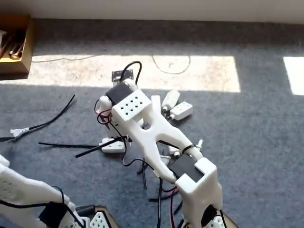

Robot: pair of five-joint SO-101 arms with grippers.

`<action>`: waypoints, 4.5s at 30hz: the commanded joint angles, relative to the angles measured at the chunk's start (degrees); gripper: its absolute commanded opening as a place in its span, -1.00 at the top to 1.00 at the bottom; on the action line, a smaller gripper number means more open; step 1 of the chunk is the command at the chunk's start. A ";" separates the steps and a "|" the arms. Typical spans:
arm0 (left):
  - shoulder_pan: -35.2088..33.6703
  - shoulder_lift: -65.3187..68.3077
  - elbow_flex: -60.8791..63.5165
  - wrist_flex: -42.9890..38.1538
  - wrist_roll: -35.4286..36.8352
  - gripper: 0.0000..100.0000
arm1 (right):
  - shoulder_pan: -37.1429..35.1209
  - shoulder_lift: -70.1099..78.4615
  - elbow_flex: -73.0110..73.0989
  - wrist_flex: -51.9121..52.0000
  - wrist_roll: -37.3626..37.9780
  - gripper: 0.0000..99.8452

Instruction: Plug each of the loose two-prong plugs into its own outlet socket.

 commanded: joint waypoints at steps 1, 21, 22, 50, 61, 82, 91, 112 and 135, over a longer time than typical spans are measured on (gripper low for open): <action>-4.00 0.48 -4.62 -2.29 -0.35 0.16 | 0.75 -3.74 -3.38 2.33 0.88 0.99; -5.23 7.08 -12.09 -2.20 -0.35 0.16 | -3.82 -4.00 -6.64 2.33 0.79 0.99; -5.14 7.08 -12.09 -2.20 -0.35 0.16 | -4.53 -4.09 -6.64 2.33 0.79 0.99; -5.49 6.90 -12.09 -2.29 -0.35 0.16 | -1.98 4.62 -6.81 2.33 0.79 0.99; -5.58 6.73 -12.09 -2.20 -0.35 0.16 | 1.45 5.41 -4.97 -0.04 0.79 0.99; -3.56 6.73 -12.09 -1.93 -0.53 0.16 | 0.04 12.79 -11.21 1.19 7.65 0.39; -2.51 6.73 -12.09 -1.85 -0.62 0.16 | -2.77 3.38 -22.11 2.33 18.02 0.01; 42.42 -13.67 -20.09 34.81 -15.03 0.16 | 47.60 -53.58 38.20 -17.71 49.32 0.01; 76.88 -23.78 30.02 7.56 -26.81 0.23 | 48.48 -60.44 93.49 -56.22 50.46 0.01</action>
